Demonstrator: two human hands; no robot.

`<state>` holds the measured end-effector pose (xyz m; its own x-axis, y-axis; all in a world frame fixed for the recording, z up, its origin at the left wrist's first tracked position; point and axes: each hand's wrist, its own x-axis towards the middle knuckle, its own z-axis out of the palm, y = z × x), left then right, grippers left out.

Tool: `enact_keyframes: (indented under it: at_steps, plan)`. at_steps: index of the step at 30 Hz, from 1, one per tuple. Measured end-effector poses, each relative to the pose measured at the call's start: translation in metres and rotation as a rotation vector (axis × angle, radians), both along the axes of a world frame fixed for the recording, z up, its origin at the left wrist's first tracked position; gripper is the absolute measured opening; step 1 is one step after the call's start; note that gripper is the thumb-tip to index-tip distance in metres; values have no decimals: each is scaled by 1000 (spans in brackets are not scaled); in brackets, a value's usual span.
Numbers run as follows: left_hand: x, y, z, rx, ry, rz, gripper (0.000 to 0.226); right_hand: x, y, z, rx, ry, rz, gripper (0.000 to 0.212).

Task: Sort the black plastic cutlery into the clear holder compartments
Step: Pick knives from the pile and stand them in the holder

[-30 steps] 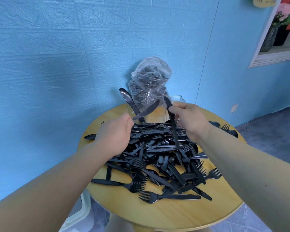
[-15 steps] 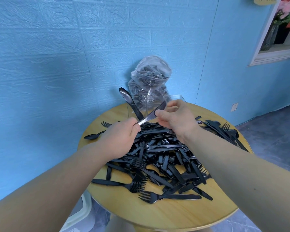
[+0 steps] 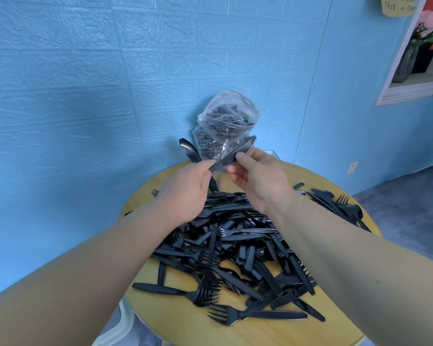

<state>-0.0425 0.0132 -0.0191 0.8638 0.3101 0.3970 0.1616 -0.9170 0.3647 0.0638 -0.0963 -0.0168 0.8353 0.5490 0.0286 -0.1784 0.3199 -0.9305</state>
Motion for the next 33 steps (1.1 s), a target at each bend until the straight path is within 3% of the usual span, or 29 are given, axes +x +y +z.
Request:
enact_keyframes:
  at_steps: [2,5,9,14,23,25,33]
  plan:
    - [11,11,5,-6,-21,-16,37,6,11,11,52,-5,3,14]
    - [22,41,6,56,-25,72,39,26,23,30,-16,-249,-87,16]
    - [28,81,-14,177,52,195,40,59,36,55,-306,-746,-184,13]
    - [38,97,-37,209,150,126,43,81,71,61,-623,-1098,12,8]
    - [40,106,-50,197,151,56,48,87,113,22,-857,-1138,344,13]
    - [40,107,-51,199,150,49,49,85,116,9,-855,-1130,342,5]
    - [38,108,-58,194,112,30,54,81,123,-10,-748,-1172,132,16]
